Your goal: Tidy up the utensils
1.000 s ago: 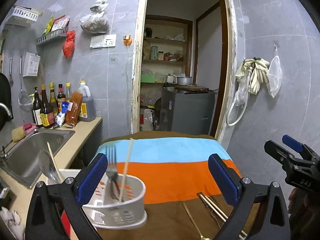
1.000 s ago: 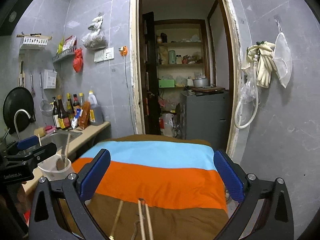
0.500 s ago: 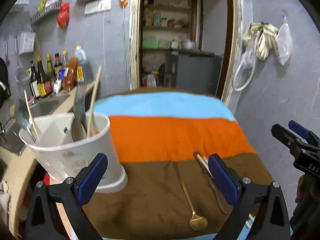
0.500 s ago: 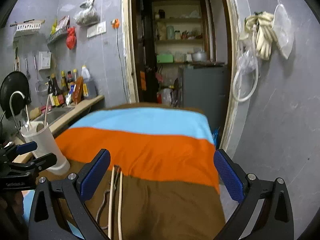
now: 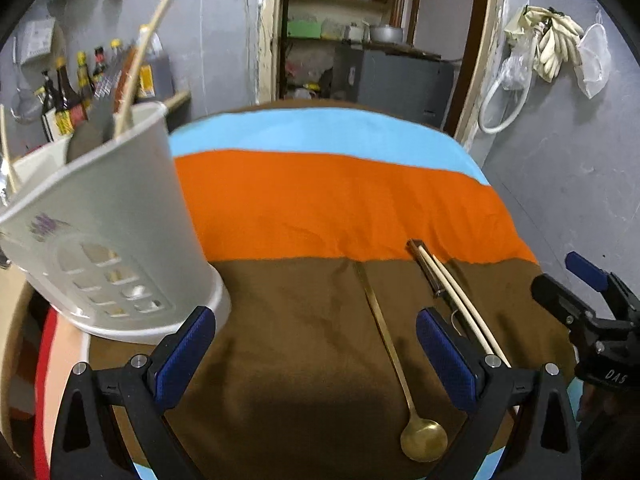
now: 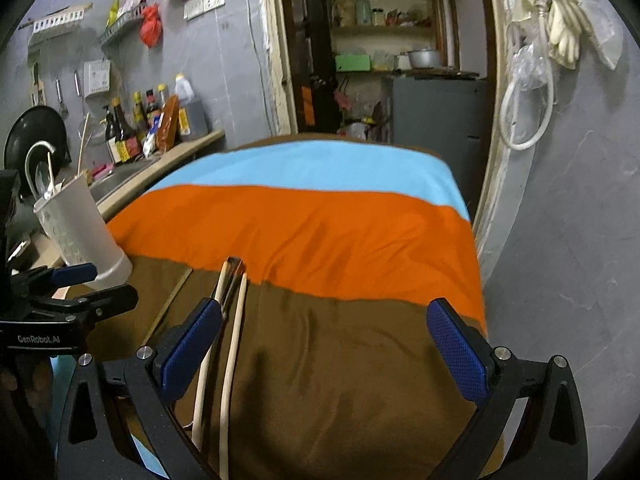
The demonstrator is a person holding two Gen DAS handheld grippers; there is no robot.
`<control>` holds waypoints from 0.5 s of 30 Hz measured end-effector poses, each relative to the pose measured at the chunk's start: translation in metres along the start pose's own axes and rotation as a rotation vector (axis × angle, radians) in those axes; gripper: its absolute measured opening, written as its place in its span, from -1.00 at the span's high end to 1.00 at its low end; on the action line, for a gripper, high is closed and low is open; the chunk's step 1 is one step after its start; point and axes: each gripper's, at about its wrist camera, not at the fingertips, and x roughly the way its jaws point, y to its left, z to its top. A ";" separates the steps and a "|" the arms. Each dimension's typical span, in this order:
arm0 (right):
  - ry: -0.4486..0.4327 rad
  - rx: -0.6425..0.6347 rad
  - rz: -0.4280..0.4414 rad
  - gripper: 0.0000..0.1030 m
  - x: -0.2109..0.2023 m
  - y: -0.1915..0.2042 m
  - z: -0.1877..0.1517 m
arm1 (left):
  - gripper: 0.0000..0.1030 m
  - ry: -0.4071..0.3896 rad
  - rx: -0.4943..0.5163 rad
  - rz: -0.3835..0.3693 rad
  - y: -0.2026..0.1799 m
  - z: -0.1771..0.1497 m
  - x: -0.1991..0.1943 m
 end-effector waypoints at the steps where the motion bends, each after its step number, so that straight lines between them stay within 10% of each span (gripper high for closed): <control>1: 0.005 -0.004 0.008 -0.88 0.001 0.001 -0.002 | -0.95 0.004 0.001 -0.009 0.000 -0.001 0.002; 7: 0.062 -0.039 0.044 -0.13 0.013 0.010 -0.006 | -0.39 0.044 0.022 -0.069 -0.005 0.000 0.015; 15: 0.108 -0.109 0.108 0.36 0.022 0.027 -0.009 | 0.27 0.098 0.032 -0.134 -0.012 0.003 0.032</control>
